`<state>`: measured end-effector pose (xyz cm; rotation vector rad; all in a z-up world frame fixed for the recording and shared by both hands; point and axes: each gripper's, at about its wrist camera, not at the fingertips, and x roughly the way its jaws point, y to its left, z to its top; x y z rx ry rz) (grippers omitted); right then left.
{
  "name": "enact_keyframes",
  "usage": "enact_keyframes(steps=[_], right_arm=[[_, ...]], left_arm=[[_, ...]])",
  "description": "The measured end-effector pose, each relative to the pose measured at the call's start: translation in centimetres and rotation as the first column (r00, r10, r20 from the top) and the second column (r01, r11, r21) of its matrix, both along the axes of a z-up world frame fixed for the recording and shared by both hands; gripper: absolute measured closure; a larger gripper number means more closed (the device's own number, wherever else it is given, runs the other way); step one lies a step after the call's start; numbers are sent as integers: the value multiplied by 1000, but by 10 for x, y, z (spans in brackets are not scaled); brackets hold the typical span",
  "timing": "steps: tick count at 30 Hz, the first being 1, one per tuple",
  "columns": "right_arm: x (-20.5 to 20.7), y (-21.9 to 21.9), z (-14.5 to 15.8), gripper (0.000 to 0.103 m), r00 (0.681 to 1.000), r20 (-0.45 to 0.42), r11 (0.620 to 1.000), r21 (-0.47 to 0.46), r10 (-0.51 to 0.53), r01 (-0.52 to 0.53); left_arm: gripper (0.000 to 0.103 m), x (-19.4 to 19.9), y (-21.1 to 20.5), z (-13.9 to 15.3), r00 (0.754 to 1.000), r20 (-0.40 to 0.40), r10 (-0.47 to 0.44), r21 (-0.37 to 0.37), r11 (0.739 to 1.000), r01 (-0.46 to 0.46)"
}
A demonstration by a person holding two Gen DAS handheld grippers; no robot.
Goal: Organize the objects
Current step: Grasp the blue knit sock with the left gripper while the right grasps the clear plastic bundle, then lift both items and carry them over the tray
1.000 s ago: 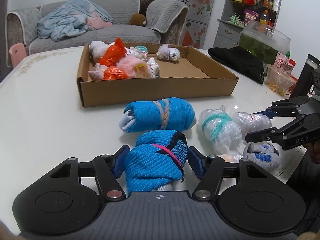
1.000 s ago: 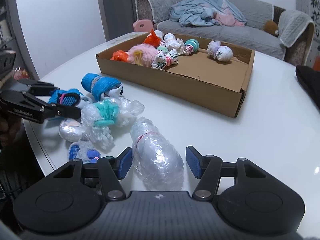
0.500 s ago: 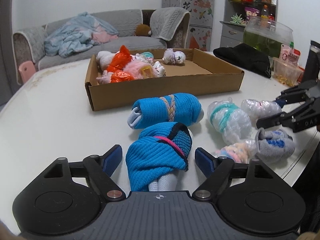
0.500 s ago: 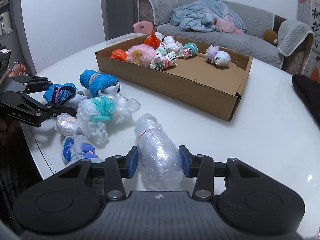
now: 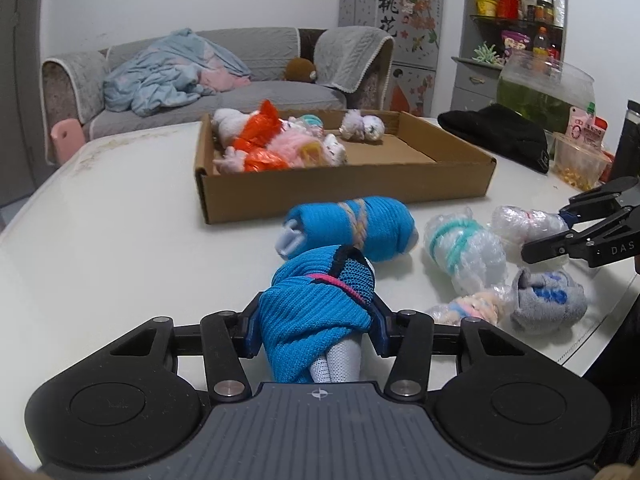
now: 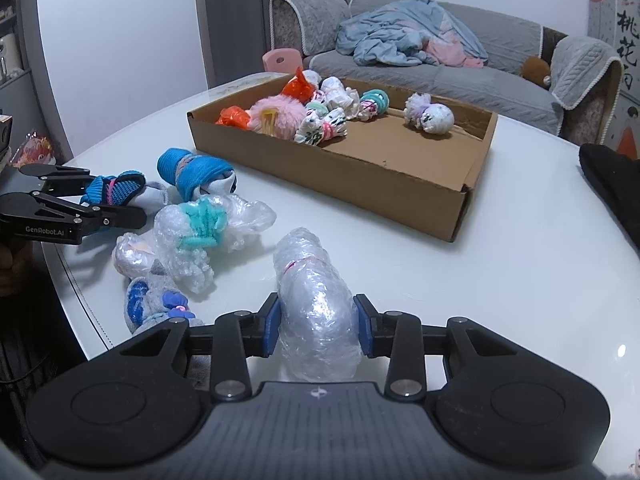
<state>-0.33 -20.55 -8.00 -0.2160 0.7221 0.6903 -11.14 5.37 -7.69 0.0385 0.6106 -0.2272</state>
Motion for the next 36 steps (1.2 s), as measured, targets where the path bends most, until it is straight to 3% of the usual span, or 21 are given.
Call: enact_keyframes(steps=[15, 27, 36], right_arm=[[17, -28, 38, 69, 998, 34, 997, 54, -52, 51], [60, -22, 93, 69, 988, 145, 997, 69, -50, 40], [110, -3, 118, 68, 984, 175, 997, 75, -23, 10]], left_arm=[[47, 23, -1, 59, 999, -16, 51, 35, 998, -51], [46, 90, -47, 125, 997, 63, -49, 118, 992, 41], [46, 149, -87, 151, 985, 90, -146, 176, 976, 128]])
